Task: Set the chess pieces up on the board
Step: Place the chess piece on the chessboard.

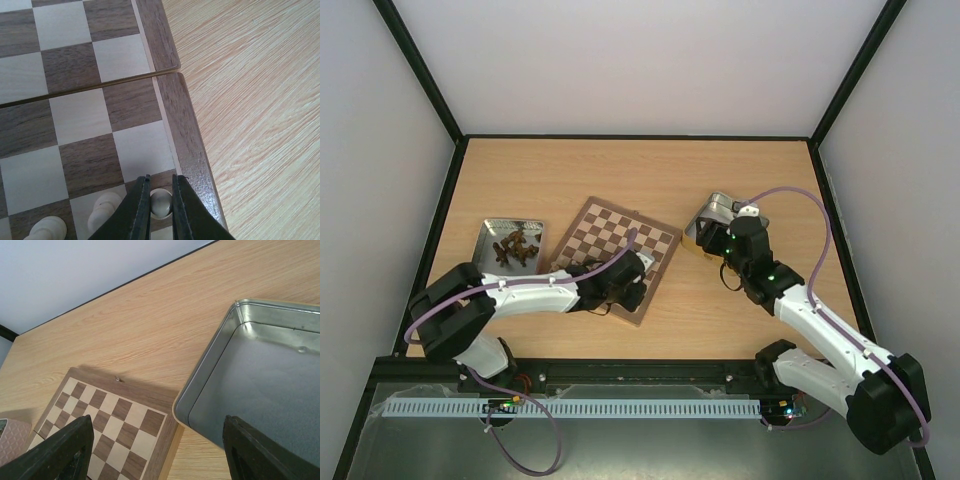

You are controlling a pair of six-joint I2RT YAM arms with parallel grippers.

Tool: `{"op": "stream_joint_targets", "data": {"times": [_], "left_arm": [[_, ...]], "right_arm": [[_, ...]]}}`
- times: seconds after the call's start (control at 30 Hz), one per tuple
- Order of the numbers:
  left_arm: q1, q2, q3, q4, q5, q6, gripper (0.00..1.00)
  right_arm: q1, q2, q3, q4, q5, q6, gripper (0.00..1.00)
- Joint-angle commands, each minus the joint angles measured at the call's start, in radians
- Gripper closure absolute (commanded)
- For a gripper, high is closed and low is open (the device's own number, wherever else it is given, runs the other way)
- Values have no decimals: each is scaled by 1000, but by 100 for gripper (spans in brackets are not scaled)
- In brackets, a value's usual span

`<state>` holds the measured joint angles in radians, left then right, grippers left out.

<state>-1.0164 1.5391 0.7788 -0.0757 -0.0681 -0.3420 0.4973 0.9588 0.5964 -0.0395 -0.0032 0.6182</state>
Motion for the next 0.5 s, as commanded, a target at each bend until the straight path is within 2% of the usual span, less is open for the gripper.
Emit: {"op": "stream_joint_targets", "data": {"times": [0.0, 0.23, 0.47], "left_arm": [[-7, 18, 16, -8, -14, 16, 91], [-8, 16, 24, -23, -6, 20, 85], [-7, -23, 47, -47, 24, 19, 73]], "right_arm": [[1, 6, -2, 13, 7, 11, 30], [1, 8, -3, 10, 7, 11, 30], [1, 2, 6, 5, 3, 11, 30]]}}
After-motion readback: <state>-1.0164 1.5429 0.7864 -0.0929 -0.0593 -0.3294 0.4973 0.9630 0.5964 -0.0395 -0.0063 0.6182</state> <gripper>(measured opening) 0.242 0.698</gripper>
